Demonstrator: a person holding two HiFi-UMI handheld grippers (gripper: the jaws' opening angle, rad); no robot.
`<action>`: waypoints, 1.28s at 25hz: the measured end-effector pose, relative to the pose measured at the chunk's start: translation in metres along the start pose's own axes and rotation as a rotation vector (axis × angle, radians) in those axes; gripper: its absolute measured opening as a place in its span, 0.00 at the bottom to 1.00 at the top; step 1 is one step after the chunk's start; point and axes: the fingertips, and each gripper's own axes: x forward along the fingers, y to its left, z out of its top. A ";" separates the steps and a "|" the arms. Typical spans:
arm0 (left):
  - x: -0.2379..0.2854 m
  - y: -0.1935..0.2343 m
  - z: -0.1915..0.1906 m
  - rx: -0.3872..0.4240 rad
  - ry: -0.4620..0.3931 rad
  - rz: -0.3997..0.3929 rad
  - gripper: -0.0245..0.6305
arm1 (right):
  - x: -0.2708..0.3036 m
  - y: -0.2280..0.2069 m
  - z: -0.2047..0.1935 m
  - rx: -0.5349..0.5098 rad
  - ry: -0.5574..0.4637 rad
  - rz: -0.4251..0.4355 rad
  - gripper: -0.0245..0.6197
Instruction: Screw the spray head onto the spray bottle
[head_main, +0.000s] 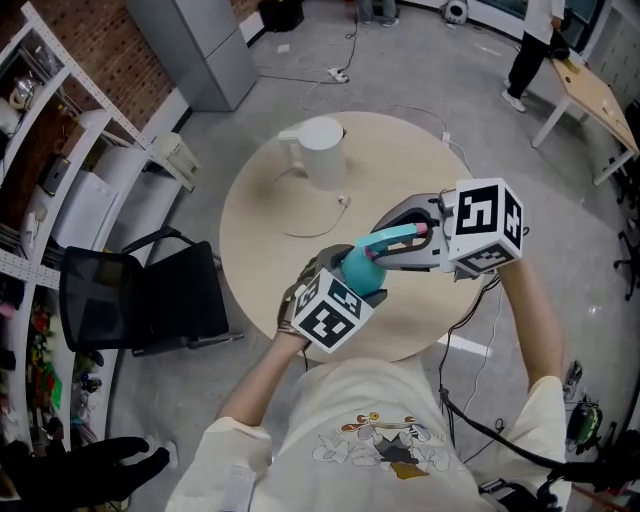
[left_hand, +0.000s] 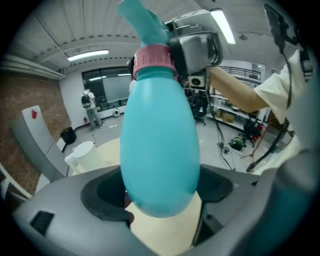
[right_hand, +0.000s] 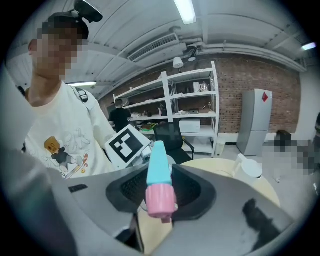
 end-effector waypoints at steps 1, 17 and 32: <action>0.003 0.003 0.000 -0.027 -0.020 0.049 0.67 | 0.002 -0.001 -0.001 0.005 0.003 -0.016 0.24; -0.003 0.033 0.004 -0.179 -0.126 0.377 0.67 | 0.007 -0.009 0.012 0.164 -0.148 -0.386 0.24; -0.003 0.043 0.004 -0.212 -0.157 0.407 0.67 | 0.012 -0.016 0.015 0.374 -0.295 -0.513 0.27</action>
